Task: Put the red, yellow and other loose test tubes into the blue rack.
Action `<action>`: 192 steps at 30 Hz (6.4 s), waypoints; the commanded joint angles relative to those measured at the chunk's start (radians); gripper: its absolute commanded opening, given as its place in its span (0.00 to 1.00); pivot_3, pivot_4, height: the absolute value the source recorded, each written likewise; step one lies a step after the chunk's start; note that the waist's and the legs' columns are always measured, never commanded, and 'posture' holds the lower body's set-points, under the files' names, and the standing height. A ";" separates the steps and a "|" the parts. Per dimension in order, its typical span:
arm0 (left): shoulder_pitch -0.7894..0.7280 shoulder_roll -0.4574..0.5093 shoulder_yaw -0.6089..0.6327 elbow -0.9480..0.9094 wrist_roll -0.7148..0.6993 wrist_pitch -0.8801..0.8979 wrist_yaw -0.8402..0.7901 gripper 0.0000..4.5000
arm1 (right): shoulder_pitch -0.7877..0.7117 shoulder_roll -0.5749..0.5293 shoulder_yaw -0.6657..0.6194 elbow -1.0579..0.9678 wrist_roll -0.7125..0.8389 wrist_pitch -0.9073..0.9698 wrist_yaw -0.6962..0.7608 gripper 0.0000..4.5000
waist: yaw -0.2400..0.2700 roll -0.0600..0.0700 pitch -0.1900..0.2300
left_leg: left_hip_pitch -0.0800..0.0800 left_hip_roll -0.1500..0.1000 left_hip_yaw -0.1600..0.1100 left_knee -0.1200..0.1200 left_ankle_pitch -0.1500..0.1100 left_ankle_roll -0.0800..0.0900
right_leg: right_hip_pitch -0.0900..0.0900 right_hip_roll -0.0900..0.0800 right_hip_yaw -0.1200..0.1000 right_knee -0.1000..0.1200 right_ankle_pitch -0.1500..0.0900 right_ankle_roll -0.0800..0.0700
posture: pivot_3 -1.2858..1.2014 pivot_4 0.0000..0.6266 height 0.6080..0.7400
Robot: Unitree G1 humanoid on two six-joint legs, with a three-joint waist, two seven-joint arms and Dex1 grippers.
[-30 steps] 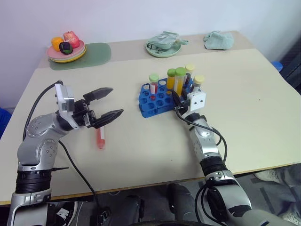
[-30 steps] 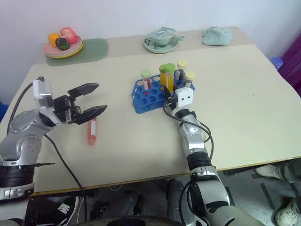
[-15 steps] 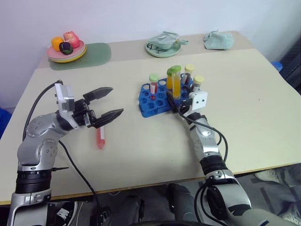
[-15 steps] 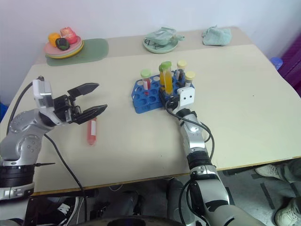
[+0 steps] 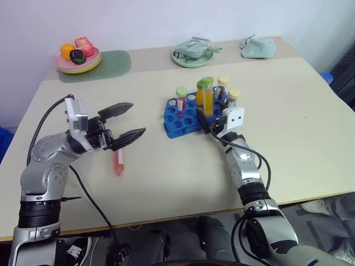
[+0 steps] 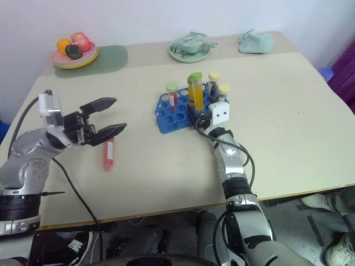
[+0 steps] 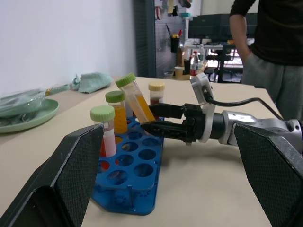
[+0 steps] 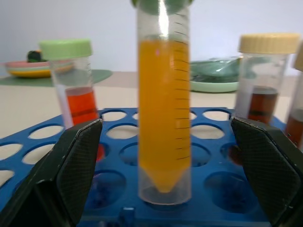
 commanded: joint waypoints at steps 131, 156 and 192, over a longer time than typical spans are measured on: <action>-0.002 -0.003 0.018 -0.058 -0.013 0.015 0.004 1.00 | 0.060 0.026 -0.048 -0.365 0.131 0.380 -0.053 0.19 | 0.003 0.000 0.000 | -0.001 0.000 0.000 0.000 0.000 0.000 | -0.001 0.000 0.000 0.000 0.000 0.000 | 0.52 0.24 1.00; -0.012 -0.006 0.012 -0.048 -0.009 0.016 0.000 1.00 | 0.113 0.035 -0.010 -0.343 0.081 0.224 -0.030 0.19 | 0.003 0.000 0.000 | -0.001 0.000 0.000 0.000 0.000 0.000 | 0.000 0.000 0.000 0.000 0.000 0.000 | 0.52 0.24 1.00; 0.035 0.056 0.046 -0.079 -0.013 0.076 0.042 1.00 | 0.342 -0.409 -0.107 -0.852 0.436 0.564 0.392 0.99 | 0.031 0.000 0.000 | 0.000 0.000 0.001 0.000 -0.001 0.001 | 0.000 0.000 0.001 -0.001 0.000 0.000 | 0.52 0.24 1.00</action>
